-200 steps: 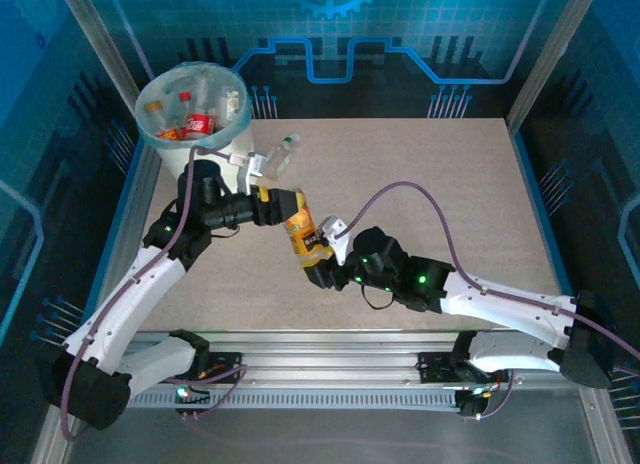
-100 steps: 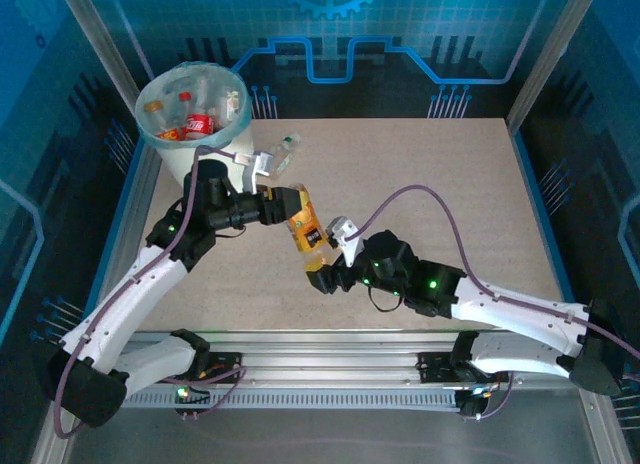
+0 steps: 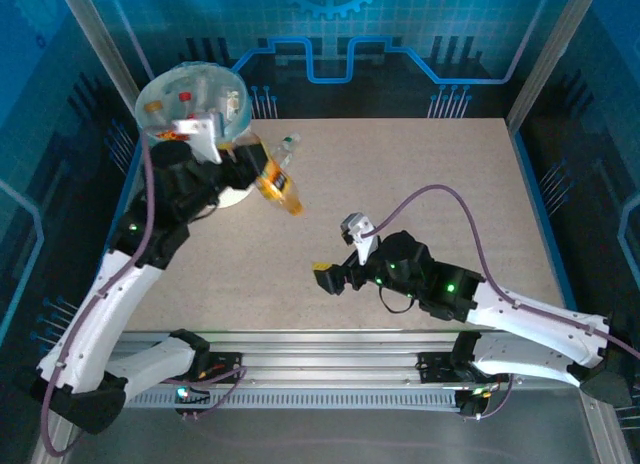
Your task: Put the plastic bottles in the bin
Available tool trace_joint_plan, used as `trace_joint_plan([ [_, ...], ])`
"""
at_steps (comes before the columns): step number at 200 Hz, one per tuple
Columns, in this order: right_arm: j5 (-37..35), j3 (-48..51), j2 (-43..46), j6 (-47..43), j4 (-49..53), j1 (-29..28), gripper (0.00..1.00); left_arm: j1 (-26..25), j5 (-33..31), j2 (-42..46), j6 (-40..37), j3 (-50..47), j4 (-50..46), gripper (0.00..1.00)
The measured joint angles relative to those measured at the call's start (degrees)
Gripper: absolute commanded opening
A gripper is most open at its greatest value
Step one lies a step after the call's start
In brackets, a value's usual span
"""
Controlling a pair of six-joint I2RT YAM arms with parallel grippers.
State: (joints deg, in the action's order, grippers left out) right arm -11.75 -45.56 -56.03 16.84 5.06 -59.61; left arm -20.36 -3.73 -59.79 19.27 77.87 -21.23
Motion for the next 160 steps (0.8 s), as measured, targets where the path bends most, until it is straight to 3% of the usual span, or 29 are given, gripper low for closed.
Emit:
trace_joint_plan([
  [35,4.0,-6.4,-7.0,0.0,-1.1,5.6,0.99,9.7,-5.9,-5.3,-3.3,13.5,-0.2,0.48],
  [104,15.4,-41.6,-31.0,1.2,1.5,9.0,0.96,21.5,-8.5,-15.1,-7.1,23.2,-2.8,0.48],
  [160,22.0,-48.7,-41.7,5.8,4.0,9.2,0.94,30.2,-8.1,-25.0,-10.8,30.1,-7.7,0.49],
])
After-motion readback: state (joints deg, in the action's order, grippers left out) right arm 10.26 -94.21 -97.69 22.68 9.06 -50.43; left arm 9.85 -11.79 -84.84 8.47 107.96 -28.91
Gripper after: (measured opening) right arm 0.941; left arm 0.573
